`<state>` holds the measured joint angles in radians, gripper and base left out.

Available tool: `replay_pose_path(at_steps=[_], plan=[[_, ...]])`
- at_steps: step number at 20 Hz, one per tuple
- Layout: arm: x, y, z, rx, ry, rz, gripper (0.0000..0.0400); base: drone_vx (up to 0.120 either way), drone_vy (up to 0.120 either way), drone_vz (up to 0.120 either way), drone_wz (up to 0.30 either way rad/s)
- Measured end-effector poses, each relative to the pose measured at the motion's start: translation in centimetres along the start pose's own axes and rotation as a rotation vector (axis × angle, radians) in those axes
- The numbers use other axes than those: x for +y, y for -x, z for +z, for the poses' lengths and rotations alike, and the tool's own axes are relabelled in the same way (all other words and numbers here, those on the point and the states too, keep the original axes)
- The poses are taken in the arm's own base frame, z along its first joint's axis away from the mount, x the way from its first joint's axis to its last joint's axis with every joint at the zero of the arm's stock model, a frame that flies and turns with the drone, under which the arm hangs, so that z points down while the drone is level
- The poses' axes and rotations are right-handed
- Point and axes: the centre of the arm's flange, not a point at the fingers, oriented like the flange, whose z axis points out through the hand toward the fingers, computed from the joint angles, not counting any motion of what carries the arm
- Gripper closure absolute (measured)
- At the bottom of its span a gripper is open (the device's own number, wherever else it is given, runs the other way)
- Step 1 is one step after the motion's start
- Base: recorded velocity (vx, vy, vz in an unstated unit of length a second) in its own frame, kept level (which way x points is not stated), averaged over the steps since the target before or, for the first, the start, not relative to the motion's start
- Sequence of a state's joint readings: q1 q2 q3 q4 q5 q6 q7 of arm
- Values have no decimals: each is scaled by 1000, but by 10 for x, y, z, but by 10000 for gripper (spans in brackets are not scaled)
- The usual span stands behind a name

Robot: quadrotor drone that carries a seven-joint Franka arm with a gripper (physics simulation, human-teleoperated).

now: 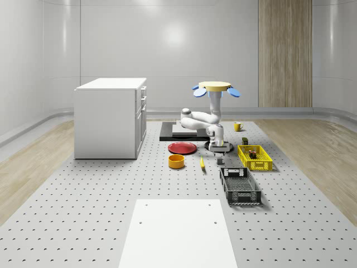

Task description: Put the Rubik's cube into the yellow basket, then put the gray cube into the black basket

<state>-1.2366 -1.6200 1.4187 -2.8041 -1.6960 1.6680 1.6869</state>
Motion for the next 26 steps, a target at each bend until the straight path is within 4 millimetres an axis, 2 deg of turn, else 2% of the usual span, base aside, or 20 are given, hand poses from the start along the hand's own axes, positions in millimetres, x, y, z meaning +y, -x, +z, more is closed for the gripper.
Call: replay_pose_path(at_steps=[12,14,17,21,26], plan=[[-12,-12,27,0,0,0,0,0,0,0,0],[-12,-12,29,0,0,0,59,0,0,0,0],[-12,-12,31,0,0,0,107,0,0,0,0],[-13,-13,32,0,0,0,134,0,0,0,0],[-13,-13,33,0,0,0,145,0,0,0,0]])
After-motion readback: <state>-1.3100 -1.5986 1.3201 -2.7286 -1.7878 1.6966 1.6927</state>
